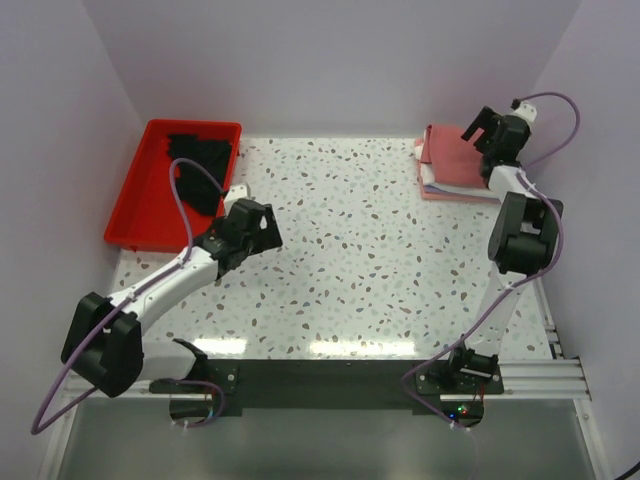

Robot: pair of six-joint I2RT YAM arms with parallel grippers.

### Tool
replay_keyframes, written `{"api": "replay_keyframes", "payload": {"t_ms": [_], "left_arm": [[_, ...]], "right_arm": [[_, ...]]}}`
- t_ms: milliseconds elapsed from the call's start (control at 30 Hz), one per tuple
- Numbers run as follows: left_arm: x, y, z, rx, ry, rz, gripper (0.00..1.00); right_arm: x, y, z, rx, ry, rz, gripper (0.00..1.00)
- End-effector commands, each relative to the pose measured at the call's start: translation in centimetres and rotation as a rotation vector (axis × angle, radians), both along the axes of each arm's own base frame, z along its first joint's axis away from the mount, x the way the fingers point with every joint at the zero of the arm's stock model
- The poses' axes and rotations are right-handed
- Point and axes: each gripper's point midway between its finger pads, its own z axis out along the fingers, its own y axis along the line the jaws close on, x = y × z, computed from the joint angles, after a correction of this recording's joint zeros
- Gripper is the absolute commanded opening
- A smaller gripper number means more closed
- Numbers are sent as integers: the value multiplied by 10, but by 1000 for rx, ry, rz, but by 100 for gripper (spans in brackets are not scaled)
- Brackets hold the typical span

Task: Fold and stack the t-shirts
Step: Neatly place the folded tshirt to the corner, then reset both grippers

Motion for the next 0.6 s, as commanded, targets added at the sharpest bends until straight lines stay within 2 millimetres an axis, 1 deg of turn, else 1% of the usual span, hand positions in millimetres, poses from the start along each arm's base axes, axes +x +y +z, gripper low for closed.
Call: {"api": "replay_keyframes", "payload": {"t_ms": [0, 67, 100, 167, 200, 233, 267, 300, 333, 367, 400, 433, 467, 500, 533, 567], "left_arm": [[4, 0, 18, -52, -64, 23, 100], [2, 1, 22, -55, -73, 25, 100], [2, 3, 24, -52, -78, 31, 100], [0, 6, 33, -56, -99, 37, 100], [-1, 8, 37, -56, -111, 46, 100], [-2, 10, 40, -57, -118, 50, 100], [-4, 12, 49, -70, -144, 54, 100], [-6, 15, 51, -71, -155, 66, 100], [-8, 17, 55, -77, -168, 74, 100], [-11, 20, 66, -96, -202, 79, 100], [-14, 23, 67, -95, -213, 90, 100], [-16, 26, 71, -99, -227, 96, 100], [-20, 31, 81, -108, -260, 105, 100], [-23, 38, 83, -99, -270, 132, 100], [-25, 42, 88, -100, -287, 148, 100], [-30, 48, 97, -116, -322, 166, 100]], "right_arm": [[-14, 7, 61, -23, -169, -14, 99], [-21, 15, 63, -10, -169, 7, 99], [-31, 19, 67, -14, -173, 9, 99], [-42, 35, 79, -21, -194, 30, 99], [-51, 39, 74, -46, -177, 32, 99], [-62, 52, 99, -60, -203, 36, 99], [-71, 59, 96, -65, -159, 35, 99], [-83, 65, 96, -82, -132, 38, 99], [-95, 84, 118, -97, -154, 59, 99], [-105, 93, 125, -116, -140, 72, 99], [-119, 102, 114, -122, -60, 75, 99], [-135, 122, 133, -128, -78, 101, 99], [-145, 132, 138, -131, -67, 124, 99], [-160, 139, 128, -125, -14, 145, 99], [-176, 147, 127, -110, 8, 158, 99], [-199, 149, 144, -82, -29, 163, 99]]}}
